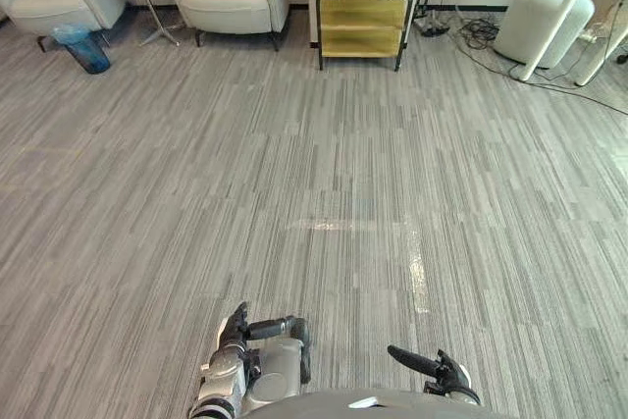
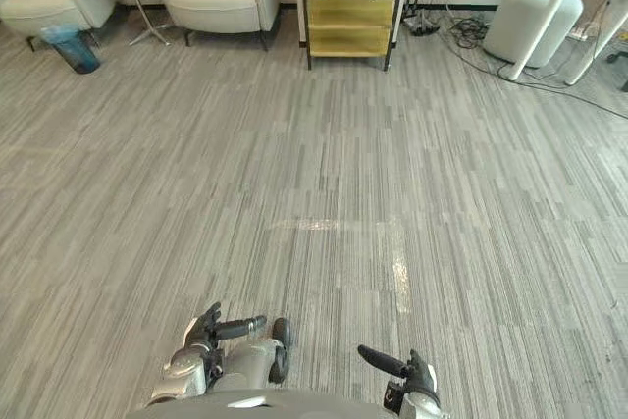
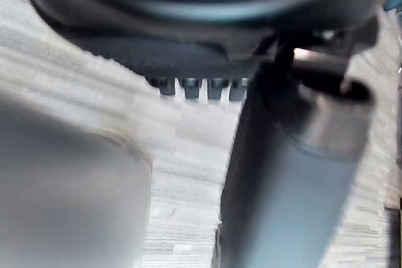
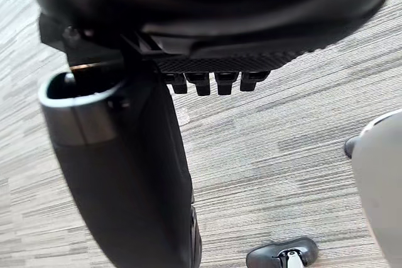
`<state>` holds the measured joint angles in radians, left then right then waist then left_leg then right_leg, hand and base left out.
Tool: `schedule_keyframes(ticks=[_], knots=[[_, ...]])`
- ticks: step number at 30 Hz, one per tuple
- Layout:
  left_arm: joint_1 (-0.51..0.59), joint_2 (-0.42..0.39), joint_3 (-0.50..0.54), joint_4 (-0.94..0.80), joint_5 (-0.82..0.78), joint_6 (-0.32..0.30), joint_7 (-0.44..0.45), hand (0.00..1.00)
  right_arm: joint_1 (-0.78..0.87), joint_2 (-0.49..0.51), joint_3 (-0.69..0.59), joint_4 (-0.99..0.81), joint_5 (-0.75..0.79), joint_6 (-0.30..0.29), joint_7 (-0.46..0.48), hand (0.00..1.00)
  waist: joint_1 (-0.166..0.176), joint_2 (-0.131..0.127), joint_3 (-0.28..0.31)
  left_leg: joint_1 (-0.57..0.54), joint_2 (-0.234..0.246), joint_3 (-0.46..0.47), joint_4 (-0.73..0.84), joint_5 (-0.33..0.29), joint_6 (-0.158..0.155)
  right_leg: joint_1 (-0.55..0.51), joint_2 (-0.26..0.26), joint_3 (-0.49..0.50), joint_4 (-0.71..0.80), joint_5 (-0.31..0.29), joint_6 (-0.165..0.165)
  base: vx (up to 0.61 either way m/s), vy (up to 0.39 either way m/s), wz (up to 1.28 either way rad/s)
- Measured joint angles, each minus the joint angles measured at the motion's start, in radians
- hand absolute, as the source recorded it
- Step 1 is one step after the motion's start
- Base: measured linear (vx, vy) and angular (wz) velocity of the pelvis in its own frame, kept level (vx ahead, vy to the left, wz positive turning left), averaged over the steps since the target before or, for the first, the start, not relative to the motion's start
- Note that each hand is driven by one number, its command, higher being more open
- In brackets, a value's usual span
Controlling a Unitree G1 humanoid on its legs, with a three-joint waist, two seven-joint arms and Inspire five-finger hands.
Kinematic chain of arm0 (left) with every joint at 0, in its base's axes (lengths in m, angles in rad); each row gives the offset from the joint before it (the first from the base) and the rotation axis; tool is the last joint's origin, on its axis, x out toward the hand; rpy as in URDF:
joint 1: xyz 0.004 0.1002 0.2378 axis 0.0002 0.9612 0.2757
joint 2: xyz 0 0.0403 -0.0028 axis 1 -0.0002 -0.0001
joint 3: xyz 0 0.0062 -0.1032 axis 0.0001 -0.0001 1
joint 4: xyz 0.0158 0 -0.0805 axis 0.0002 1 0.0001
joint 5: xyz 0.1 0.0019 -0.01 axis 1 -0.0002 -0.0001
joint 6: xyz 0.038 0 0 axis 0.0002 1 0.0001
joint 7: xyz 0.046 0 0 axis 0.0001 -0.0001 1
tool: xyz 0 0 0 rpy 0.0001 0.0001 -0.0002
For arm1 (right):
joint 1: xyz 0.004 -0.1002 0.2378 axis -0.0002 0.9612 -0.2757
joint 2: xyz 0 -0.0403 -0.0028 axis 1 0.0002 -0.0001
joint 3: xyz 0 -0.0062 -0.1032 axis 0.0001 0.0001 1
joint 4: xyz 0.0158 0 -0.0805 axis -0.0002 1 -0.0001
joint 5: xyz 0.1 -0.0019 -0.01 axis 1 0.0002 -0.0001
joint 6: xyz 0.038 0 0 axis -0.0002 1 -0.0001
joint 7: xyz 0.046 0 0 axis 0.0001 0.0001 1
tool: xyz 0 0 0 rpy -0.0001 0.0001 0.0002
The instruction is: Pick up cushions and gather them together orderly.
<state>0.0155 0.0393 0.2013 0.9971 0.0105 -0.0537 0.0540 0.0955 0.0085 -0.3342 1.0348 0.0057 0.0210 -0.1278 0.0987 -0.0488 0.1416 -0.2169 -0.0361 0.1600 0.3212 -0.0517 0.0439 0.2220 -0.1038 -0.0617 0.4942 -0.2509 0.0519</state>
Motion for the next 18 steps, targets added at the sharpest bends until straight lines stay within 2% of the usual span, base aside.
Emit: schedule_keyframes(ticks=[1, 2, 3, 4, 5, 6, 7, 8, 9, 10, 11, 13, 15, 17, 18], knots=[[0.001, 0.001, 0.001, 0.006, -0.001, 0.001, 0.0, 1.0, -0.003, 0.0, 0.0, 0.0, -0.002, 0.0, 0.003, 1.0, -0.001, 0.001, 0.0, 0.015, -0.002, 0.0, -0.006, -0.009, -0.001, -0.022, -0.005, -0.002, 0.058, 0.021, 0.005, 0.53, 0.089, -0.09], [0.001, 0.001, 0.0, 0.018, -0.002, 0.003, 0.001, 1.0, -0.008, -0.003, -0.002, 0.0, -0.006, -0.001, 0.011, 1.0, -0.003, 0.009, 0.0, 0.081, -0.007, -0.007, -0.042, -0.036, -0.005, -0.112, -0.027, -0.005, 0.283, 0.141, 0.038, 0.51, 0.066, 0.0], [0.0, 0.001, -0.003, 0.029, -0.003, 0.004, 0.001, 1.0, -0.016, -0.004, -0.001, 0.0, -0.014, -0.005, 0.018, 1.0, -0.004, 0.008, 0.002, 0.142, -0.012, -0.01, -0.068, -0.051, -0.001, -0.186, -0.057, -0.017, 0.443, 0.109, 0.027, 0.49, 0.046, -0.01], [0.002, 0.003, -0.021, 0.039, -0.003, 0.008, 0.003, 1.0, -0.022, -0.007, 0.001, -0.003, -0.017, -0.005, 0.02, 1.0, -0.005, 0.013, 0.002, 0.215, -0.011, -0.015, -0.104, -0.059, 0.001, -0.237, -0.08, -0.046, 0.507, 0.044, 0.004, 0.44, 0.002, 0.01], [0.004, 0.003, -0.033, 0.041, -0.002, 0.01, 0.003, 1.0, -0.022, -0.008, 0.002, -0.006, -0.02, -0.007, 0.02, 1.0, -0.006, 0.02, 0.0, 0.247, -0.007, -0.018, -0.12, -0.06, 0.004, -0.257, -0.089, -0.064, 0.511, 0.021, -0.01, 0.38, -0.045, 0.07], [0.008, -0.002, -0.05, 0.042, -0.002, 0.01, 0.003, 1.0, -0.021, -0.012, 0.003, -0.02, -0.026, -0.011, 0.021, 1.0, -0.015, 0.037, 0.0, 0.301, 0.009, -0.032, -0.156, -0.064, 0.002, -0.301, -0.095, -0.103, 0.476, -0.022, -0.034, 0.41, -0.096, 0.22], [0.008, -0.001, -0.061, 0.048, -0.002, 0.01, 0.002, 1.0, -0.022, -0.013, 0.003, -0.025, -0.025, -0.016, 0.021, 1.0, -0.023, 0.042, -0.003, 0.327, 0.023, -0.041, -0.173, -0.067, -0.003, -0.337, -0.091, -0.121, 0.411, -0.04, -0.035, 0.36, -0.153, 0.4], [0.009, -0.001, -0.064, 0.048, -0.002, 0.01, 0.003, 1.0, -0.024, -0.013, 0.003, -0.031, -0.026, -0.024, 0.021, 1.0, -0.03, 0.045, -0.005, 0.345, 0.045, -0.057, -0.181, -0.082, -0.027, -0.372, -0.076, -0.123, 0.266, -0.044, -0.025, 0.35, -0.207, 0.47], [0.009, 0.006, -0.064, 0.048, -0.002, 0.01, 0.002, 1.0, -0.026, -0.012, 0.002, -0.028, -0.026, -0.026, 0.021, 1.0, -0.031, 0.034, -0.002, 0.356, 0.061, -0.068, -0.179, -0.11, -0.07, -0.398, -0.065, -0.107, 0.086, -0.018, 0.005, 0.29, -0.217, 0.35], [0.01, 0.009, -0.064, 0.048, -0.002, 0.01, 0.002, 1.0, -0.027, -0.011, 0.002, -0.025, -0.026, -0.026, 0.021, 1.0, -0.031, 0.028, -0.001, 0.357, 0.061, -0.069, -0.178, -0.114, -0.073, -0.4, -0.064, -0.098, 0.047, -0.007, 0.012, 0.3, -0.267, 0.22], [0.011, 0.007, -0.057, 0.061, -0.01, 0.012, 0.008, 1.0, -0.034, -0.021, -0.003, -0.005, -0.023, -0.022, 0.022, 1.0, -0.036, 0.034, -0.01, 0.367, 0.089, -0.09, -0.173, -0.134, -0.097, -0.377, -0.028, -0.103, -0.019, 0.054, -0.018, 0.19, -0.177, 0.04], [0.018, -0.005, -0.059, 0.069, -0.009, 0.011, 0.007, 1.0, -0.036, -0.043, -0.003, 0.006, -0.026, -0.024, 0.02, 1.0, -0.034, 0.072, -0.022, 0.362, 0.118, -0.101, -0.187, -0.128, -0.099, -0.375, 0.008, -0.107, -0.037, 0.056, -0.03, 0.28, -0.272, -0.03], [0.017, -0.03, -0.054, 0.08, 0.0, 0.011, -0.002, 1.0, -0.044, -0.061, -0.041, 0.02, -0.023, -0.019, 0.016, 1.0, -0.039, 0.104, -0.023, 0.374, 0.148, -0.106, -0.193, -0.123, -0.107, -0.358, 0.038, -0.123, -0.048, 0.036, -0.06, 0.33, -0.339, 0.05], [0.018, -0.039, -0.027, 0.085, 0.002, 0.011, -0.005, 1.0, -0.039, -0.06, -0.049, 0.021, -0.023, -0.016, 0.013, 1.0, -0.052, 0.102, -0.019, 0.368, 0.168, -0.121, -0.104, -0.126, -0.12, -0.277, 0.053, -0.154, -0.111, 0.03, -0.067, 0.19, -0.2, 0.34], [0.017, -0.036, -0.026, 0.082, 0.004, 0.011, -0.007, 1.0, -0.031, -0.057, -0.046, 0.021, -0.022, -0.019, 0.013, 1.0, -0.052, 0.095, -0.014, 0.336, 0.179, -0.121, 0.006, -0.133, -0.14, -0.225, 0.059, -0.17, -0.154, 0.029, -0.069, 0.14, -0.138, 0.46]])
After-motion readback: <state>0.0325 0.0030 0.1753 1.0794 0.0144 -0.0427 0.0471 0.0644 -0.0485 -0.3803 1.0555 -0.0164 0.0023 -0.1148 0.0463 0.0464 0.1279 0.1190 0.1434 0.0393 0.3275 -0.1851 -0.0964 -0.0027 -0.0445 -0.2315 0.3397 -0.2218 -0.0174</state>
